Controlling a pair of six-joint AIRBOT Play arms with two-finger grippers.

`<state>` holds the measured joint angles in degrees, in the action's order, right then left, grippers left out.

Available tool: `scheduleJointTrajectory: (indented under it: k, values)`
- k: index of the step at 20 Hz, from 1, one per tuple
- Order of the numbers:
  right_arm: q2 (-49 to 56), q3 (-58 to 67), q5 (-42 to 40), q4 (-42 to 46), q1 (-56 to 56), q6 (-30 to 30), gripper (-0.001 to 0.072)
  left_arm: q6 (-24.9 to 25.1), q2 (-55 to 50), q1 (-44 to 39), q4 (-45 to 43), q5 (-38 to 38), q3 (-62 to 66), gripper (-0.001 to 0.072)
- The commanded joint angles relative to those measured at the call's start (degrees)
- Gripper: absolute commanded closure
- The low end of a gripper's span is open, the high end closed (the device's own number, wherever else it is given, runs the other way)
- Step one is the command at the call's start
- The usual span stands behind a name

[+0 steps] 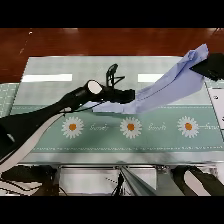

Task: Fold the shirts.

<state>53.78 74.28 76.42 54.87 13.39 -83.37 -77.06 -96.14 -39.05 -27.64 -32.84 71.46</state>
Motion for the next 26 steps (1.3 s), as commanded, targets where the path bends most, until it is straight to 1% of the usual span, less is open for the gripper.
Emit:
scheduleJointTrajectory:
  k: [1, 3, 5, 7, 8, 10, 12, 14, 16, 18, 20, 22, 26]
  values:
    - [-2.4, 0.0, 2.6, 0.1, 0.0, -1.1, 0.0686, -0.6, -4.2, -4.0, 7.0, 2.4, 0.2, 0.0682]
    - [-3.2, 0.0, 3.3, 0.1, 0.0, -1.1, 0.0686, 0.2, -6.5, -6.6, 11.1, 2.4, 0.9, 0.0683]
    - [-3.4, 0.0, 3.3, 0.1, 0.0, -1.1, 0.0686, 3.1, -8.3, -8.9, 15.6, 2.4, 1.6, 0.0682]
    - [-3.4, 0.0, 2.9, 0.1, 0.0, -1.1, 0.0686, 5.4, -9.5, -8.7, 17.1, 2.4, 2.9, 0.0682]
    - [-3.3, 0.0, 2.6, 0.1, 0.0, -1.0, 0.0686, 6.3, -9.2, -7.3, 17.1, 2.1, 3.1, 0.0683]
    - [-3.3, 0.0, 0.8, 0.2, 0.0, 0.1, 0.0686, 7.9, -7.4, -1.7, 17.0, -0.8, 3.2, 0.0684]
    - [-2.6, 0.0, -1.4, -0.8, -0.1, 0.7, 0.0686, 10.6, -3.2, 5.9, 16.7, -3.7, 3.2, 0.0684]
    - [-1.0, 0.0, -2.2, -3.2, -1.4, 2.5, 0.0686, 10.6, 2.4, 12.9, 14.3, -4.7, 3.2, 0.0684]
    - [1.1, 0.0, -5.2, -2.5, -7.0, 2.7, 0.0686, 10.6, 9.1, 20.1, 10.8, -4.8, 3.2, 0.0684]
    - [3.8, 0.0, -10.5, -0.4, -14.3, 1.8, 0.0686, 10.6, 15.3, 27.5, 8.7, -5.7, 3.2, 0.0684]
    - [7.5, 0.0, -15.9, 1.7, -21.2, -0.1, 0.0686, 10.6, 21.0, 35.2, 8.7, -8.7, 3.2, 0.0684]
    - [12.3, 0.0, -20.8, 1.6, -26.9, -1.6, 0.0686, 10.6, 26.3, 42.2, 8.7, -12.3, 3.2, 0.0684]
    - [23.0, 0.0, -30.7, 0.7, -38.0, -2.2, 0.0686, 10.6, 34.1, 51.1, 8.7, -17.9, 3.2, 0.0683]
